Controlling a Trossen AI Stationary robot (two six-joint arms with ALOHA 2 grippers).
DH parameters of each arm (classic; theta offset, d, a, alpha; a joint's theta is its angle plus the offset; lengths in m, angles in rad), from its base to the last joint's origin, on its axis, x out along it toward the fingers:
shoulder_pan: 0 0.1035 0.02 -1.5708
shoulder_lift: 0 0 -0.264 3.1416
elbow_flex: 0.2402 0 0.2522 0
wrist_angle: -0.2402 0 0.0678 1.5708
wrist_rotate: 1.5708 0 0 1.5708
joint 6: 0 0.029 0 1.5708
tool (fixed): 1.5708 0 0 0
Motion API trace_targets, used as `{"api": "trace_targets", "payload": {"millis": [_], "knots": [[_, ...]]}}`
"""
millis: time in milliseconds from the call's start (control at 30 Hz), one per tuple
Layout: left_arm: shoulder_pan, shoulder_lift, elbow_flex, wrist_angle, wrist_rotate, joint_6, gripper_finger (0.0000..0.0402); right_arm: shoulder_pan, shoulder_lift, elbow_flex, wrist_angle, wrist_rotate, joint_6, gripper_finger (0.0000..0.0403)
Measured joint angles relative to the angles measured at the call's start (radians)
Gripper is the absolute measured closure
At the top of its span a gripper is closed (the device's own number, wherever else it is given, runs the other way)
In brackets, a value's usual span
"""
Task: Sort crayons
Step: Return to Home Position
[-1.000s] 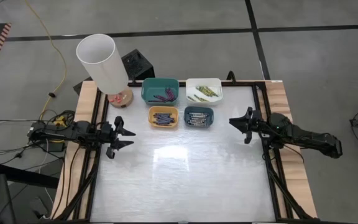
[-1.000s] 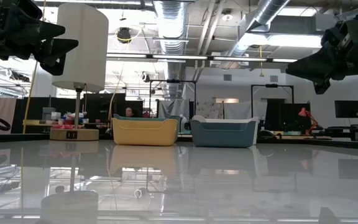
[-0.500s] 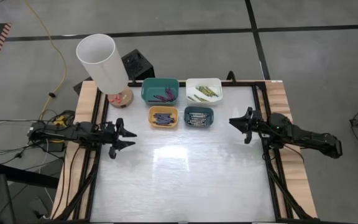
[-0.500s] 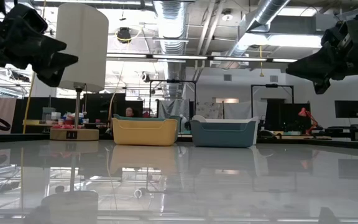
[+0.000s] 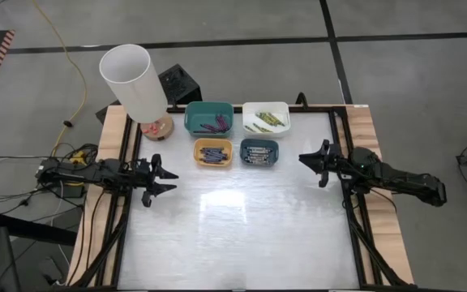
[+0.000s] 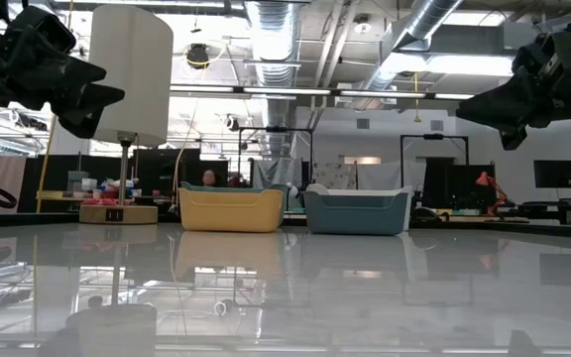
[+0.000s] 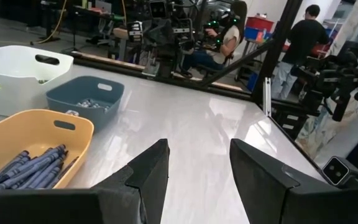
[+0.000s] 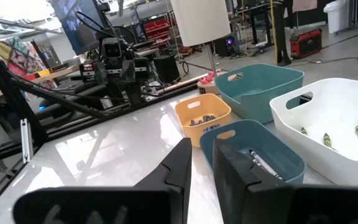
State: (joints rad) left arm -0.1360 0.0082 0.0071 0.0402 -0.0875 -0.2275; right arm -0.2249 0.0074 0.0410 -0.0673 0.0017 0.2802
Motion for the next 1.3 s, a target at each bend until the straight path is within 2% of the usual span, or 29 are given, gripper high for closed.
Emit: {"api": "trace_targets", "payload": {"millis": [1300], "knots": [[-0.002, 0.011, 0.000, 0.001, -0.003, -0.001, 0.0242, 0.000, 0.000, -0.001, -0.001, -0.001, 0.000, 0.0326]]}}
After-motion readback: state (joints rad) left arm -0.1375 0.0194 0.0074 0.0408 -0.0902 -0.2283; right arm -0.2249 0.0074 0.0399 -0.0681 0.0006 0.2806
